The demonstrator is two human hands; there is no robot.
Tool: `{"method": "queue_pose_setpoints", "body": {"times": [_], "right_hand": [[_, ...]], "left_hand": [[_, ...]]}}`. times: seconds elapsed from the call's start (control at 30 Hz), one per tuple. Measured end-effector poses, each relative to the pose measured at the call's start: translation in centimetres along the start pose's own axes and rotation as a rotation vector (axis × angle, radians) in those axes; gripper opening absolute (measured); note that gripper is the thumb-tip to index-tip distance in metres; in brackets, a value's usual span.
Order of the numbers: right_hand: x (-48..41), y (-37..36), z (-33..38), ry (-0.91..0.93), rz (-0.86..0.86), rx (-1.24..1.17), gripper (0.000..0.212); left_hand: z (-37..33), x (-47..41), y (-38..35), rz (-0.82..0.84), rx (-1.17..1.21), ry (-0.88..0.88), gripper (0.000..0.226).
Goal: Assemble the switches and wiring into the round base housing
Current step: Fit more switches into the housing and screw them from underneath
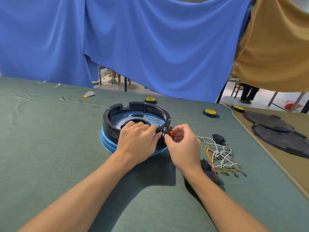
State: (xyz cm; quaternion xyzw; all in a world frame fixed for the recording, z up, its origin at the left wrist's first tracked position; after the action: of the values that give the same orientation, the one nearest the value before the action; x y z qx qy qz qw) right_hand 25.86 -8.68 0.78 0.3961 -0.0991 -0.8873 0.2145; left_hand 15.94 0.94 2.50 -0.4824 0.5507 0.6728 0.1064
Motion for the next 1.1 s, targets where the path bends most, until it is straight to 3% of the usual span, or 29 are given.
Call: {"method": "queue_pose_setpoints", "body": {"times": [0.3,0.83,1.1], "right_hand": [[0.0,-0.2,-0.1,0.008,-0.009,0.03,0.02],[0.2,-0.4,1.6,0.345,0.125,0.082,0.018],[-0.1,-0.8,1.5,0.374,0.184,0.124,0.017]], "left_hand": [[0.8,0.1,0.0,-0.025,0.008,0.029,0.03],[1.9,0.5,0.9,-0.068,0.101,0.126,0.027],[2.1,0.4,0.9,-0.062,0.111,0.127,0.027]]}}
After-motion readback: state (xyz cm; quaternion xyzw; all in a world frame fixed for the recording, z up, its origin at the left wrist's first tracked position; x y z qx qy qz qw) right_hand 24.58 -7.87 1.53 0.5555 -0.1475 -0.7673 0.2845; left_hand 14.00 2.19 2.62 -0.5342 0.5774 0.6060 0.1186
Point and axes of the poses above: each hand's wrist, its own x-axis away from the middle knuckle, its own y-axis out of the back of the hand, z = x × y, the point moved 6 cm from there along -x, towards the middle knuckle, and after that the axes turned 11 degrees about y, right-handed, at the moved point
